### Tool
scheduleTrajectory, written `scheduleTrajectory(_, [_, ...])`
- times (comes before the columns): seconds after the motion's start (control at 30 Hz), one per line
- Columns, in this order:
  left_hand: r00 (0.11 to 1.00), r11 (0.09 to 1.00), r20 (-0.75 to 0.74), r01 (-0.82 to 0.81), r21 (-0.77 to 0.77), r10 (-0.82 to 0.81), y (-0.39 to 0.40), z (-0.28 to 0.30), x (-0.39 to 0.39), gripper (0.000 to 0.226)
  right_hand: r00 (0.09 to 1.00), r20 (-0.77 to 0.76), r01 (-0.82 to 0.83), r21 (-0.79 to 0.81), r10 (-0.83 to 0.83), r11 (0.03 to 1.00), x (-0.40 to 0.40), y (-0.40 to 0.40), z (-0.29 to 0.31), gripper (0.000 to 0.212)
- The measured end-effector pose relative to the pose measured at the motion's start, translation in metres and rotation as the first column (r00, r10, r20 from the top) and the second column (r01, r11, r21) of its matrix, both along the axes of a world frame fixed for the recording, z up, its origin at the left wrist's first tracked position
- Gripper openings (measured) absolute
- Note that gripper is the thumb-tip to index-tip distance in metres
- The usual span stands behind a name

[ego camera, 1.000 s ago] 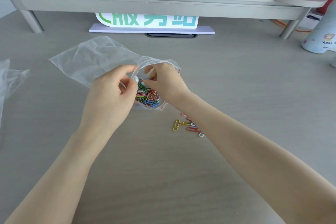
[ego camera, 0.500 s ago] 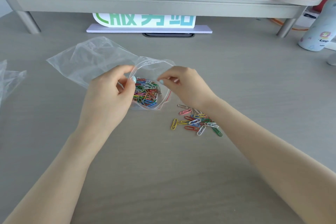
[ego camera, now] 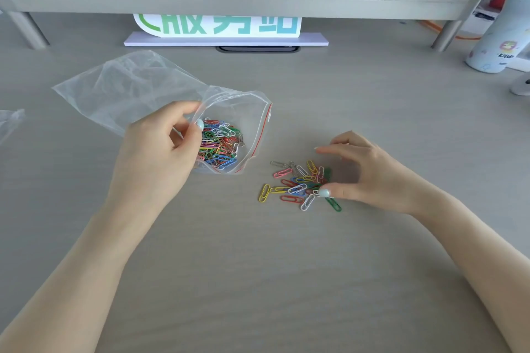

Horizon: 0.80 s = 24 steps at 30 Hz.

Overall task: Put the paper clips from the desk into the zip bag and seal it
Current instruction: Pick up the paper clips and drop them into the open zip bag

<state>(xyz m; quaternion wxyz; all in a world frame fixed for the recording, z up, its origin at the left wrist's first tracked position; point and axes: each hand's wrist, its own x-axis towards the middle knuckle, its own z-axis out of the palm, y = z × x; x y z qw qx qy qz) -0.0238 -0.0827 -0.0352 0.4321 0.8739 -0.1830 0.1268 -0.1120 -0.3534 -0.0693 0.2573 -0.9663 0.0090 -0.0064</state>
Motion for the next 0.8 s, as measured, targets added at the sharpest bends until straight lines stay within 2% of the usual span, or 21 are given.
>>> scheduleTrajectory(0.1, [1.000,1.000,0.003,-0.005,0.009,0.005,-0.001,0.000,-0.001,0.024,0.999,-0.020,-0.049,-0.139,0.047,0.989,-0.006,0.005,-0.001,0.086])
scheduleTrajectory(0.37, [1.000,1.000,-0.003,-0.008,0.007,0.008,-0.001,-0.002,0.001,0.024,0.992,0.055,-0.113,0.010,0.112,0.994,0.000,0.009,-0.009,0.065])
scheduleTrajectory(0.6, [1.000,1.000,-0.008,-0.008,0.015,0.008,-0.001,-0.004,0.002,0.024,0.973,-0.122,-0.190,0.052,0.196,0.980,-0.002,-0.002,-0.002,0.081])
scheduleTrajectory(0.8, [1.000,0.999,-0.007,-0.007,0.034,0.008,-0.003,-0.004,-0.001,0.026,0.985,0.018,-0.170,0.123,0.169,0.978,0.005,0.002,-0.008,0.053])
